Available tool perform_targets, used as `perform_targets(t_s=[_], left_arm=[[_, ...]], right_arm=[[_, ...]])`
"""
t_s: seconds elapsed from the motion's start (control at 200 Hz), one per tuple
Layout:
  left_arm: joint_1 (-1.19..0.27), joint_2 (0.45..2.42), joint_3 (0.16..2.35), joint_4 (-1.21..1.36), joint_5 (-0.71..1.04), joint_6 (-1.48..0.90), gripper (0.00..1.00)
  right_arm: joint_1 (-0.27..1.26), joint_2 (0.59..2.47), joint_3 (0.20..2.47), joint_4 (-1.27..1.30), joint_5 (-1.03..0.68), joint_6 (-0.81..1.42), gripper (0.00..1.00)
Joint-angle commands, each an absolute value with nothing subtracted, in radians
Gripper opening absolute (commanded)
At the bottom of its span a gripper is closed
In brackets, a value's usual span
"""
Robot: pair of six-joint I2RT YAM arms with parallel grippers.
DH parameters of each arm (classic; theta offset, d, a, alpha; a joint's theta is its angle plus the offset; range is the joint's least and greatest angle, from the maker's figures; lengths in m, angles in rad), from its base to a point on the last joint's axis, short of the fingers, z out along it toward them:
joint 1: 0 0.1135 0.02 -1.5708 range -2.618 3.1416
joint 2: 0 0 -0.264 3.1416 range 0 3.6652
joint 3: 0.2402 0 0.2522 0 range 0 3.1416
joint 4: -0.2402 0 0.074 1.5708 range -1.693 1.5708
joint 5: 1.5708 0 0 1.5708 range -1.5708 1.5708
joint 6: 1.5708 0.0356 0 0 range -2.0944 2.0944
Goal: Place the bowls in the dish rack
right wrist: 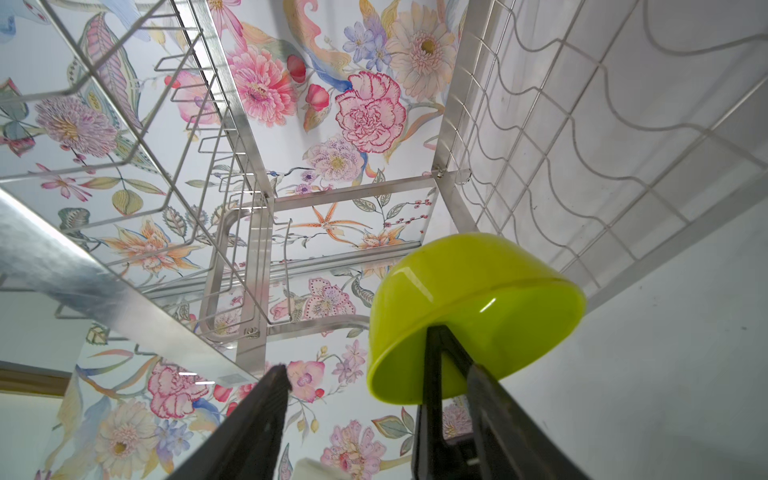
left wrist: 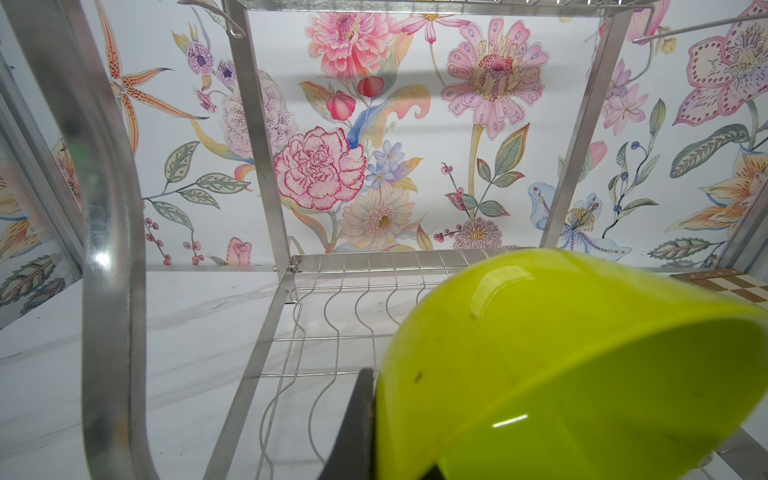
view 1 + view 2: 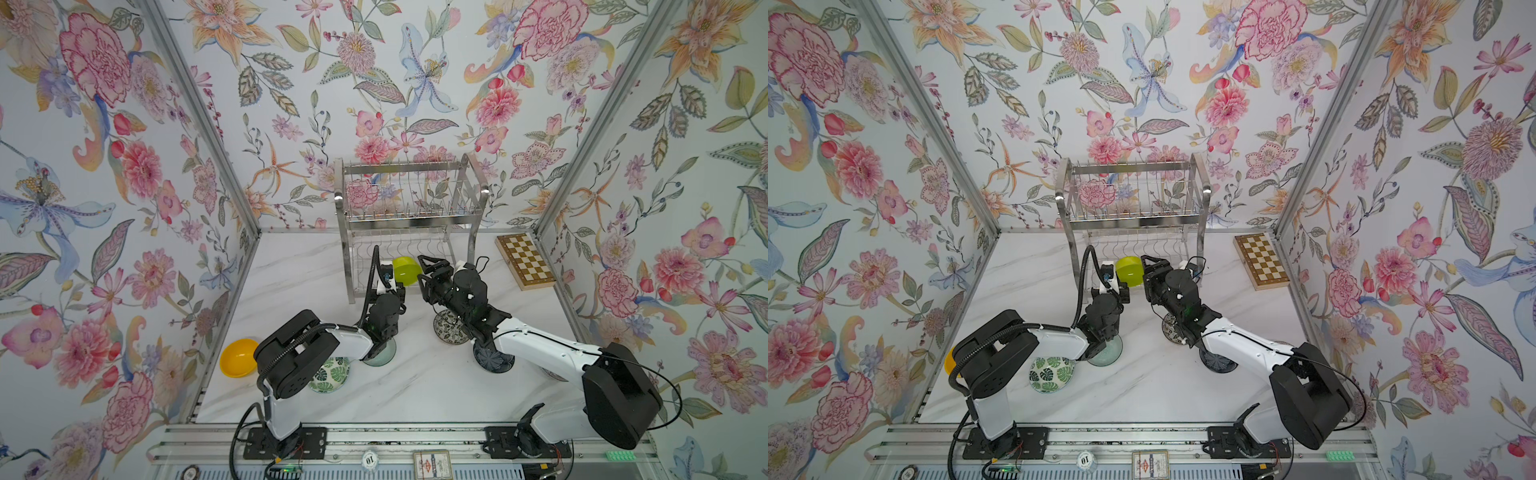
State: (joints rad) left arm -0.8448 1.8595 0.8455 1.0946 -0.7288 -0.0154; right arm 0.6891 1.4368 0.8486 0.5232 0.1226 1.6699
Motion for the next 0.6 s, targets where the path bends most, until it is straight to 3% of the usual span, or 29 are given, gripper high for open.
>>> perform_targets(t_s=[0.0, 0.17, 0.37, 0.49, 0.596], left_arm=[[-0.857, 1.865, 0.864, 1.150, -0.709, 0.000, 0.00], [-0.872, 1.865, 0.859, 1.166, -0.703, 0.014, 0.00], [-0.888, 1.867, 0.854, 1.178, -0.710, 0.037, 0.00], [-0.893, 1.865, 0.844, 1.194, -0.724, 0.044, 0.00], [-0.897, 1.862, 0.836, 1.204, -0.728, 0.053, 0.00]], right_arm=[[0.698, 1.474, 0.909, 0.585, 0.127, 1.719, 0.66], [0.714, 1.518, 0.960, 0.582, 0.145, 1.736, 0.64], [0.721, 1.585, 0.997, 0.614, 0.149, 1.778, 0.55], [0.726, 1.604, 1.009, 0.619, 0.160, 1.778, 0.46], [0.729, 1.608, 1.011, 0.612, 0.178, 1.771, 0.32]])
